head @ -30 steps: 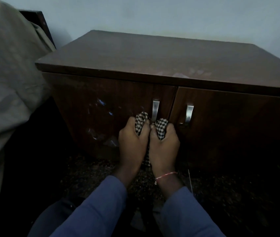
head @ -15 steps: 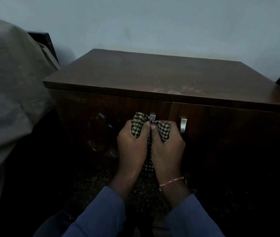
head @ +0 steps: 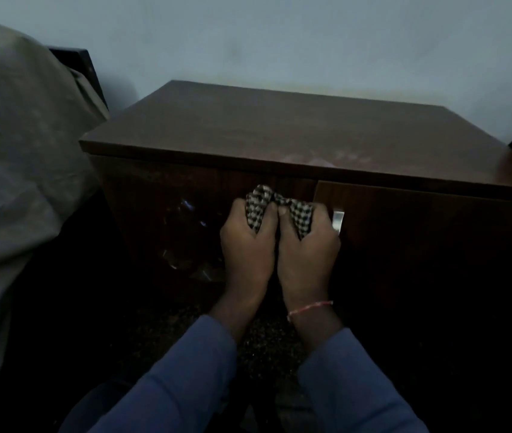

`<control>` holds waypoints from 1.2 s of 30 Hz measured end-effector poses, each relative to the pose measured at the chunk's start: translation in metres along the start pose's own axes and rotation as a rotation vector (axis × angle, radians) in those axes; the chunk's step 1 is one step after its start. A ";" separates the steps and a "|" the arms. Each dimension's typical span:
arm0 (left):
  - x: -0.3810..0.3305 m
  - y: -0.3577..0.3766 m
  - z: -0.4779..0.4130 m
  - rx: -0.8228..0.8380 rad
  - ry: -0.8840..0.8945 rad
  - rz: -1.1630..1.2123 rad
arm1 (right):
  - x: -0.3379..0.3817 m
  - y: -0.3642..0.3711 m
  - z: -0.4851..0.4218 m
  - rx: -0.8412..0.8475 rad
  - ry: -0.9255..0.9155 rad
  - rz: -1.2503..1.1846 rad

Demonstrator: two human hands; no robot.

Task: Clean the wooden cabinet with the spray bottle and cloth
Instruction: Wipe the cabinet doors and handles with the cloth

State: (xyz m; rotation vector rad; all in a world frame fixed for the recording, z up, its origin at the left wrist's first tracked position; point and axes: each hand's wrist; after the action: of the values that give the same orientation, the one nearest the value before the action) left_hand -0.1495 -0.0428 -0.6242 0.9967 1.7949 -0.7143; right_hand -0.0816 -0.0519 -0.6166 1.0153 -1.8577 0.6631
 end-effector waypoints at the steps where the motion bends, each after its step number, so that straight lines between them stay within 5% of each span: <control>1: 0.004 -0.002 0.004 0.013 0.005 0.004 | -0.002 -0.002 0.005 0.004 -0.012 0.005; 15: 0.034 -0.006 0.019 0.051 0.219 -0.105 | -0.029 0.002 0.026 -0.095 0.014 -0.005; 24: 0.069 -0.002 0.038 0.033 0.081 -0.293 | -0.071 -0.002 0.037 -0.022 0.087 0.160; 30: 0.072 -0.022 0.057 0.083 -0.056 -0.226 | -0.097 -0.032 0.060 0.276 0.505 0.003; 32: 0.073 -0.029 0.061 0.148 -0.021 -0.273 | -0.099 -0.044 0.069 0.311 0.645 -0.131; 36: 0.075 -0.040 0.063 0.549 -0.098 -0.453 | -0.097 -0.058 0.067 0.167 0.427 0.054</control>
State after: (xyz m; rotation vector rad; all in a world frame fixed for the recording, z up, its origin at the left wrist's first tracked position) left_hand -0.1738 -0.0895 -0.7166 0.8744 1.7911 -1.5722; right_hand -0.0364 -0.0972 -0.7319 0.8495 -1.4778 0.9970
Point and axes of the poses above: each hand's wrist, its own z-axis away from the middle knuckle, its own y-axis out of the palm, x = y × z, and after that the axes turned 5 degrees about -z, right-handed
